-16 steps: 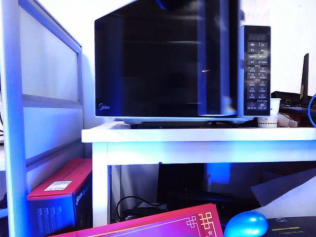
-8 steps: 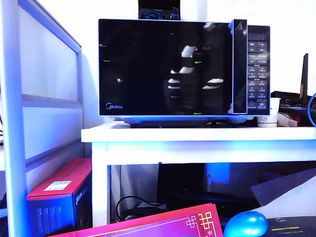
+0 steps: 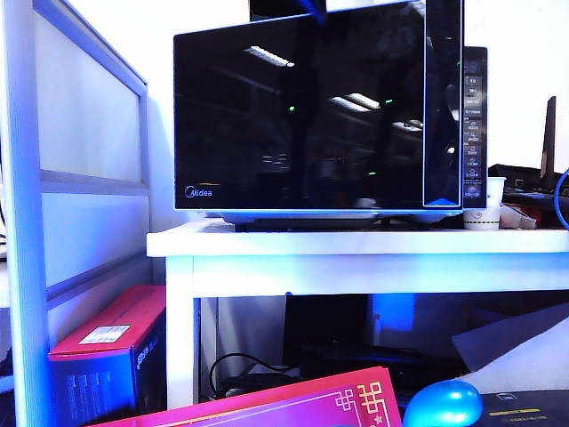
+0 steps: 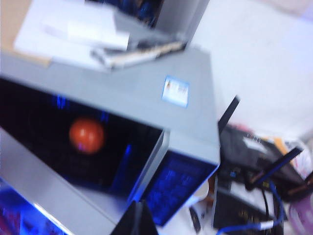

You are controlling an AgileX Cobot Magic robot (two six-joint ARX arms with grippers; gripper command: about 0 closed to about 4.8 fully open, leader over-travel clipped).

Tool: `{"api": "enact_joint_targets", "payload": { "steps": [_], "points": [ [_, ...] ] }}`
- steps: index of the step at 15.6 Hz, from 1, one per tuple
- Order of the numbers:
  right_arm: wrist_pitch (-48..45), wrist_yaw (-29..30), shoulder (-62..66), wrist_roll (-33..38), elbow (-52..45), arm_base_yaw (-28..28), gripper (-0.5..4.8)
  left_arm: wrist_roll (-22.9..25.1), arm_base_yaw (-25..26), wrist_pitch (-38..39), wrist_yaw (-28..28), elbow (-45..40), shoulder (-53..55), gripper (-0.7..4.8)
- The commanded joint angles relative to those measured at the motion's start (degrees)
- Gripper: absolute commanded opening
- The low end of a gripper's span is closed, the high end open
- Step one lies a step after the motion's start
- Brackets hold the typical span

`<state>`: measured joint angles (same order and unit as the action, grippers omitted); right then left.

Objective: Open the microwave door, place the orange inside the microwave, then close the microwave door.

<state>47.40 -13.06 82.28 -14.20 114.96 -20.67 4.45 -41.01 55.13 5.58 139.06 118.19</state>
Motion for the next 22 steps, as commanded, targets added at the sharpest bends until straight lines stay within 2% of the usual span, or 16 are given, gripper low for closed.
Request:
{"api": "enact_joint_targets", "payload": {
  "steps": [1,5,13,15,20,22],
  "points": [
    [-2.4,-0.1,-0.7,0.6,0.3,-0.1,-0.01,0.0,0.1,1.2,-0.7,-0.1,1.4,-0.05],
    [-2.5,-1.9,-0.8,0.6,0.3,-0.1,-0.01,0.0,0.1,-4.9,-0.2,-0.1,1.7,-0.05],
    [-4.5,-1.8,-0.9,0.6,0.3,-0.1,-0.01,-0.4,0.4,-14.9,0.0,-0.1,7.5,-0.05],
    [-4.5,-1.8,-1.0,0.5,0.3,-0.1,-0.01,-0.3,0.4,-18.9,2.4,-0.1,8.9,-0.05],
    [-5.3,-1.8,-1.0,0.5,0.3,-0.1,-0.01,-0.3,0.5,-27.7,3.1,-0.1,12.2,-0.06],
    [-5.4,-1.8,-1.2,0.5,0.3,-0.1,-0.01,-0.2,0.5,-31.6,5.6,0.0,13.9,-0.05]
  ]
}}
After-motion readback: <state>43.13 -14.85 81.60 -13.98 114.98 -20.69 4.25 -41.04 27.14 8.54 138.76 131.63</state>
